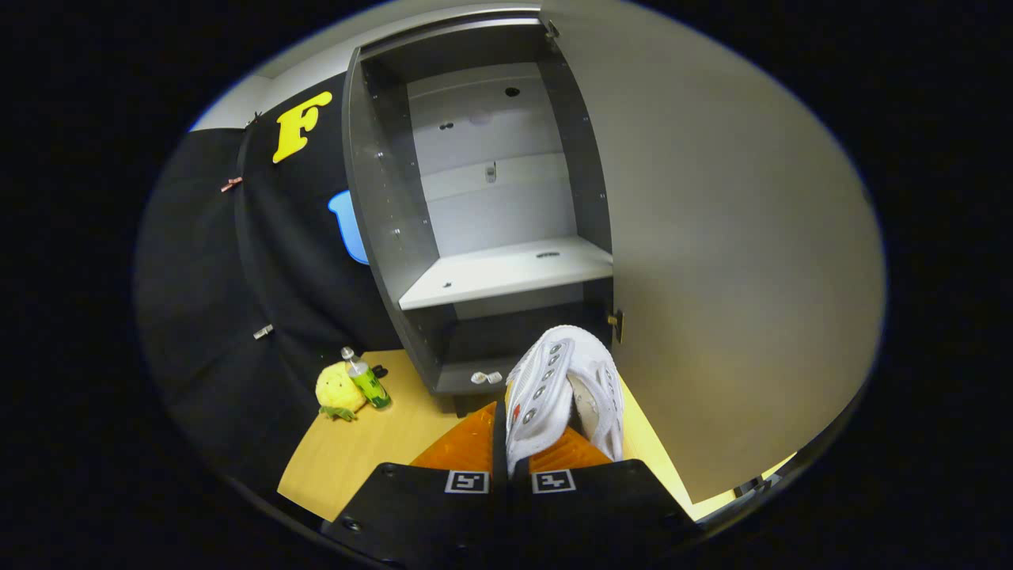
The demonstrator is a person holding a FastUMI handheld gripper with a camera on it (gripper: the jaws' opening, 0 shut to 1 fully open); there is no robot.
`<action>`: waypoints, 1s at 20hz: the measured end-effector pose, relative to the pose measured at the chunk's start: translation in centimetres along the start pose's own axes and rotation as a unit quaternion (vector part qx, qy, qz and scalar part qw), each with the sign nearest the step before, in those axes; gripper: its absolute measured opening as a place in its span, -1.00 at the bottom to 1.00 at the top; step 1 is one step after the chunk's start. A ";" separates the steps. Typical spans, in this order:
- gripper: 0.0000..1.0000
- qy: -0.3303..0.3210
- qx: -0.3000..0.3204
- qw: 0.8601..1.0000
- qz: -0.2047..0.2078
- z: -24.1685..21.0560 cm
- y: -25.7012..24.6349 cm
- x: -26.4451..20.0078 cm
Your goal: Open the shoe cabinet door, grab the shoes and put them into the shoe cabinet, then close the shoe cabinet door.
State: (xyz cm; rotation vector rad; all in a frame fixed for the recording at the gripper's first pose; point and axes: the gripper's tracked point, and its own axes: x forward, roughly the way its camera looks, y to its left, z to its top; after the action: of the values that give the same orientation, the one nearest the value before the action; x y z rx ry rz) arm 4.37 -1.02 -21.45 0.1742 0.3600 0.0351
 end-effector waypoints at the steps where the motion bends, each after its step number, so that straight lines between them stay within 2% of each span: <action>1: -0.90 -0.005 -0.002 1.000 0.005 1.5 0.6 0.1; 6: -0.90 -0.028 -0.002 0.999 0.021 8.9 2.8 2.4; 11: -0.90 -0.027 -0.021 0.999 0.028 14.0 4.3 8.3; 20: -0.91 -0.028 -0.064 0.997 0.011 17.8 4.3 21.2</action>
State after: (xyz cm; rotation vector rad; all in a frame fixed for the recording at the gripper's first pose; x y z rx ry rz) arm 30.48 1.65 -11.63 0.0519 0.2984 0.0744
